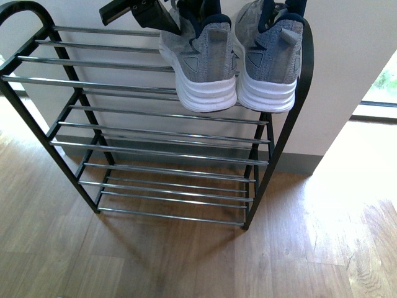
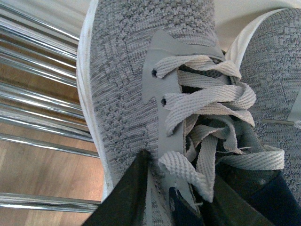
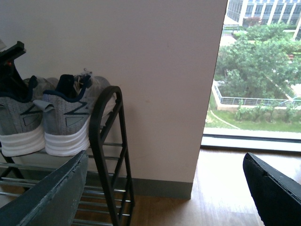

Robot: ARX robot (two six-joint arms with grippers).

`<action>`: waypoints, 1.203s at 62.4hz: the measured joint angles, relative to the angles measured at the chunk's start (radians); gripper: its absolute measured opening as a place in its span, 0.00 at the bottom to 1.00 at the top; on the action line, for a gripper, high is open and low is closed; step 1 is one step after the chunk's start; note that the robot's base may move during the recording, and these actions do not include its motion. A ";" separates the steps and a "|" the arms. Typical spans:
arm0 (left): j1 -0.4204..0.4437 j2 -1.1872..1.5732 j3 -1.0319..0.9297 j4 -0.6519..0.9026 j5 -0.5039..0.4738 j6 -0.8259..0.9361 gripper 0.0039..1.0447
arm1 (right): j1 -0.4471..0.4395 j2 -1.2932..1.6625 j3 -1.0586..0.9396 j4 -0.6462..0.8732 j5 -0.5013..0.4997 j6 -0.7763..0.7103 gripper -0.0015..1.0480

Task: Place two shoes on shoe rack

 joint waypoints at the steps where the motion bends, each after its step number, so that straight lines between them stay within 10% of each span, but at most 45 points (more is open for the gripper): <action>1: -0.002 -0.001 0.000 0.000 0.002 0.003 0.32 | 0.000 0.000 0.000 0.000 0.000 0.000 0.91; 24: 0.000 -0.245 -0.214 0.048 0.059 0.077 0.92 | 0.000 0.000 0.000 0.000 0.000 0.000 0.91; 59: 0.303 -1.089 -0.890 0.324 -0.653 0.565 0.91 | 0.000 0.000 0.000 0.000 0.000 0.000 0.91; 67: 0.390 -1.275 -1.141 0.732 -0.244 0.638 0.70 | 0.000 0.000 0.000 0.000 0.000 0.000 0.91; 75: 0.395 -1.340 -1.332 0.895 -0.138 0.659 0.50 | 0.000 0.000 0.000 0.000 0.000 0.000 0.91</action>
